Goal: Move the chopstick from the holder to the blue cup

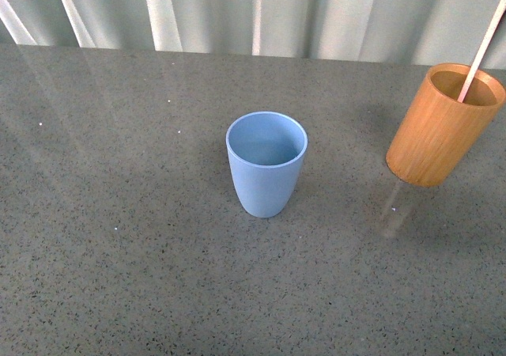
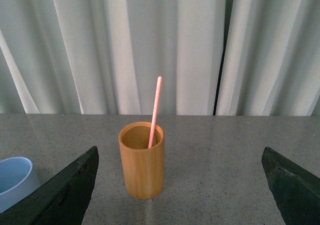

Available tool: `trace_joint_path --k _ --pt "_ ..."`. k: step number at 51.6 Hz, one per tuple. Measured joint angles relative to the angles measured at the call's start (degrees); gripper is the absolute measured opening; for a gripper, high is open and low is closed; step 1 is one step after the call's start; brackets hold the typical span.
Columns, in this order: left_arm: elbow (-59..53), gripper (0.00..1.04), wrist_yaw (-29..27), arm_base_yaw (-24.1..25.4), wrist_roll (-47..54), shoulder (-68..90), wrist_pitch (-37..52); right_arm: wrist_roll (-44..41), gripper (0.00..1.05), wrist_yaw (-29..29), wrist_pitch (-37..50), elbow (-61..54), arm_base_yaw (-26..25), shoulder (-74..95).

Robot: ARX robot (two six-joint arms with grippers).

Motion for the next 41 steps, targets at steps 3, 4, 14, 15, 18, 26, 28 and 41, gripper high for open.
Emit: trace_joint_path --k 3,4,14,15,18,26,28,41 --pt "-1.62 0.04 0.44 0.70 0.00 -1.60 0.00 -0.02 0.95 0.00 0.00 0.00 0.00 0.00" --pt "-2.25 0.04 0.55 0.96 0.00 -2.23 0.00 -0.02 0.95 -0.02 0.00 0.00 0.00 0.00" --pt "-6.78 0.04 2.29 2.91 0.00 -7.65 -0.74 -0.02 0.95 -0.02 0.00 0.00 0.00 0.00" --pt "-7.39 0.04 2.56 3.19 0.00 -8.63 -1.07 -0.02 0.95 -0.02 0.00 0.00 0.00 0.00" --pt "-8.72 0.04 4.46 4.68 0.00 -10.95 -2.08 -0.02 0.95 -0.02 0.00 0.00 0.00 0.00" --pt "-11.91 0.04 7.37 8.24 0.00 -17.79 -5.81 -0.02 0.95 -0.02 0.00 0.00 0.00 0.00" --pt "-12.46 0.04 7.48 8.24 0.00 -19.39 -6.88 -0.02 0.95 -0.02 0.00 0.00 0.00 0.00" --pt "-14.53 0.04 7.58 8.26 0.00 -25.70 -11.13 -0.02 0.95 -0.02 0.00 0.00 0.00 0.00"
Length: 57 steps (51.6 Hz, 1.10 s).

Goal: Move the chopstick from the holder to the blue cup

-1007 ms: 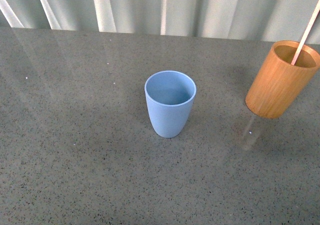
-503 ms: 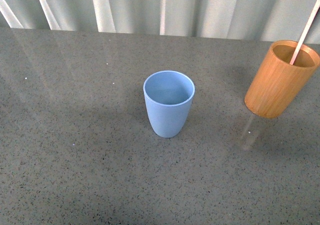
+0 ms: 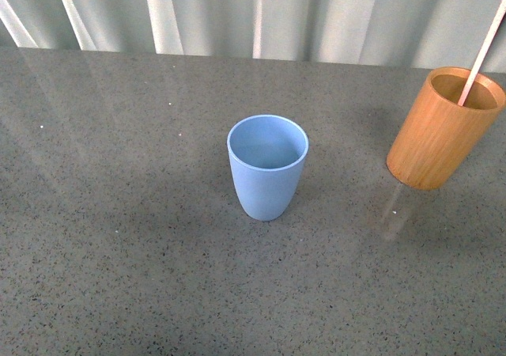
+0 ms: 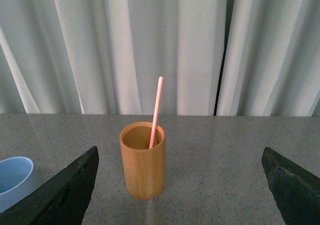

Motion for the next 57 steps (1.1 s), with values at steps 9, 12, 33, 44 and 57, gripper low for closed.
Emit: trace_joint_path --k 9,12,33,44,57 --pt "-1.16 0.04 0.04 0.00 0.00 -3.76 -1.44 0.02 0.95 0.02 0.00 0.00 0.00 0.00" --pt "-1.16 0.04 0.07 0.00 0.00 -5.09 -2.69 0.00 0.95 0.02 0.00 0.00 0.00 0.00" --pt "-1.16 0.04 0.07 -0.02 0.00 -15.23 -12.31 0.02 0.95 0.00 0.00 0.00 0.00 0.00" --pt "-1.16 0.04 0.07 0.00 0.00 -18.84 -15.89 0.00 0.95 0.00 0.00 0.00 0.00 0.00" --pt "-1.16 0.04 0.02 0.00 0.00 -24.74 -22.16 0.02 0.95 0.00 0.00 0.00 0.00 0.00"
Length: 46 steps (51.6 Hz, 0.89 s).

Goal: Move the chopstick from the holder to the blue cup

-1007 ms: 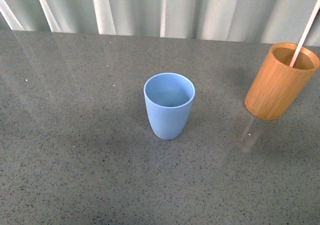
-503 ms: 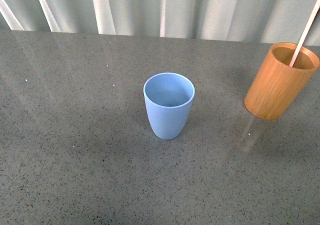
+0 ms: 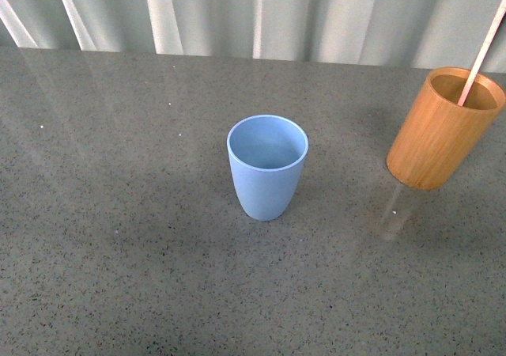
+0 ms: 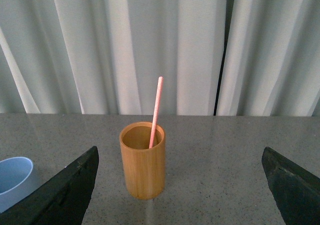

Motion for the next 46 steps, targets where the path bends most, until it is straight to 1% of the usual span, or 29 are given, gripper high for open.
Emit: trace_joint_path --k 3,5,8,24,25,33,34,36,43,45,46 --pt "0.00 0.04 0.13 -0.02 0.00 -3.87 -5.57 -0.02 0.95 0.00 0.00 0.00 0.00 0.00" --pt "0.00 0.04 0.07 0.00 -0.02 -5.51 -6.99 -0.02 0.95 0.04 0.00 0.00 0.00 0.00" --pt "0.00 0.04 0.09 -0.02 0.00 -7.50 -7.34 0.00 0.95 0.02 0.00 0.00 0.00 0.00" --pt "0.00 0.05 0.04 -0.02 -0.09 -7.56 -7.65 -0.02 0.95 0.00 0.00 0.00 0.00 0.00" --pt "0.00 0.06 0.04 -0.02 -0.07 -7.56 -7.65 -0.02 0.95 0.00 0.00 0.00 0.00 0.00" --pt "0.00 0.31 0.04 -0.02 -0.07 -7.58 -7.65 -0.02 0.95 0.00 0.00 0.00 0.00 0.00" --pt "0.00 0.33 0.04 -0.02 -0.04 -7.58 -7.65 -0.02 0.95 0.00 0.00 0.00 0.00 0.00" --pt "0.00 0.40 0.04 -0.02 -0.04 -7.58 -7.65 -0.02 0.95 0.00 0.00 0.00 0.00 0.00" --pt "0.00 0.59 0.04 -0.02 -0.04 -7.58 -7.65 -0.02 0.95 0.00 0.00 0.00 0.00 0.00" --pt "0.00 0.67 0.04 -0.02 -0.07 -7.58 -7.65 -0.02 0.95 0.00 0.00 0.00 0.00 0.00" --pt "0.00 0.68 0.04 -0.02 -0.07 -7.58 -7.65 -0.02 0.95 0.00 0.00 0.00 0.00 0.00"
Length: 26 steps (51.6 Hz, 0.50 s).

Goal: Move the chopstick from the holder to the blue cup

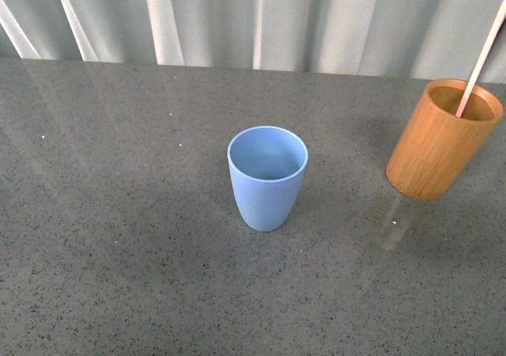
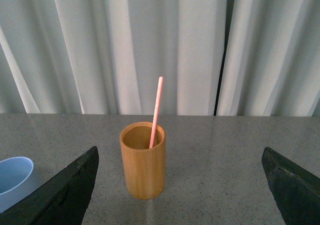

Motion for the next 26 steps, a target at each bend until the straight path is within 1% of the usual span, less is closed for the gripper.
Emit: trace_joint_path --k 8,11,14,20,23,26 --pt "0.00 0.93 0.00 0.00 0.02 0.00 0.00 0.00 0.95 0.00 0.00 0.00 0.00 0.00" --pt "0.00 1.00 0.00 0.00 0.09 0.00 0.00 0.00 0.95 0.00 0.00 0.00 0.00 0.00" --pt "0.00 0.97 0.00 0.00 0.04 0.00 0.00 0.00 0.95 0.00 0.00 0.00 0.00 0.00" --pt "0.00 0.98 0.00 0.00 0.04 0.00 0.00 0.00 0.95 0.00 0.00 0.00 0.00 0.00" --pt "0.00 0.98 0.00 0.00 0.07 0.00 0.00 2.34 0.95 5.49 -5.75 2.60 0.42 5.44" --pt "0.00 0.98 0.00 0.00 0.07 -0.02 0.00 2.93 0.95 6.10 -3.43 3.52 -0.66 13.09"
